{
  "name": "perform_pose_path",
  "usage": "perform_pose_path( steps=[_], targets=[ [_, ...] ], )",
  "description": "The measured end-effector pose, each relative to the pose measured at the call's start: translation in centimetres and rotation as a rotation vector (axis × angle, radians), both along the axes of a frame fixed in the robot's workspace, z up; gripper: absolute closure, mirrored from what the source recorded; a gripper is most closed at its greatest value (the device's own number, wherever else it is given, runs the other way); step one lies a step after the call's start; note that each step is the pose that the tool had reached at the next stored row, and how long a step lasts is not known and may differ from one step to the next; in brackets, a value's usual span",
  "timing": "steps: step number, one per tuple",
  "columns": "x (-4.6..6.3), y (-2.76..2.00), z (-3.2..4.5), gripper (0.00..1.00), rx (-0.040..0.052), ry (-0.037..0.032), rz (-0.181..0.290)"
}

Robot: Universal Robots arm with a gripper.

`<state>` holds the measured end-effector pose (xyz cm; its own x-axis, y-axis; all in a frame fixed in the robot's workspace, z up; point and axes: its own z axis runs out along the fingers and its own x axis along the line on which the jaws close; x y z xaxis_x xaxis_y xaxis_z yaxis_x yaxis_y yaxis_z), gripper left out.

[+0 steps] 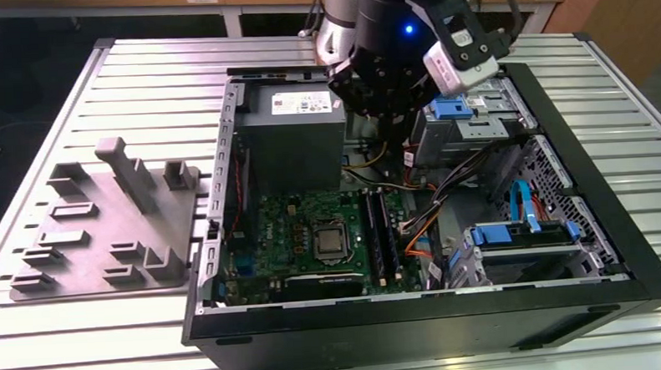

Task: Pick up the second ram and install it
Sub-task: 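Press down the second ram until it locks into place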

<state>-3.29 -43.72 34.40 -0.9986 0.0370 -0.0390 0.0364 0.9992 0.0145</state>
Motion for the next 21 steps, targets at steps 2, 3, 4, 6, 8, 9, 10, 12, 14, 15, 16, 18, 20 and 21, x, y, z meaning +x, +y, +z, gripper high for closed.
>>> perform_pose_path(
  steps=[2,3,4,6,8,9,10,12,14,15,16,18,20,21],
  targets=[
    [0.0,0.0,-0.36,0.9,0.0,0.0,0.0],
    [0.0,0.0,-0.54,0.9,0.0,0.0,0.0],
    [0.0,0.0,-0.71,0.9,0.0,0.0,0.0],
    [0.0,0.0,-1.06,0.9,0.0001,0.0,0.0],
    [0.0,0.0,-1.36,0.9,0.0,0.0,0.0],
    [0.0,-0.01,-1.48,0.9,0.0,0.0,0.0],
    [0.0,-0.03,-1.56,0.9,0.0,0.0,0.0],
    [0.0,-0.22,-1.66,0.9,-0.0001,0.0,0.0],
    [0.0,-0.55,-1.71,0.9,-0.0001,0.0001,0.0],
    [0.0,-0.76,-1.74,0.9,-0.0001,0.0001,0.0],
    [0.0,-0.99,-1.77,0.9,0.0,0.0,0.0],
    [0.0,-1.48,-1.85,0.9,0.0001,0.0,0.0],
    [0.0,-1.96,-1.95,0.9,-0.0001,0.0001,0.0],
    [0.0,-2.22,-2.01,0.9,-0.0001,0.0,0.0]
  ],
)
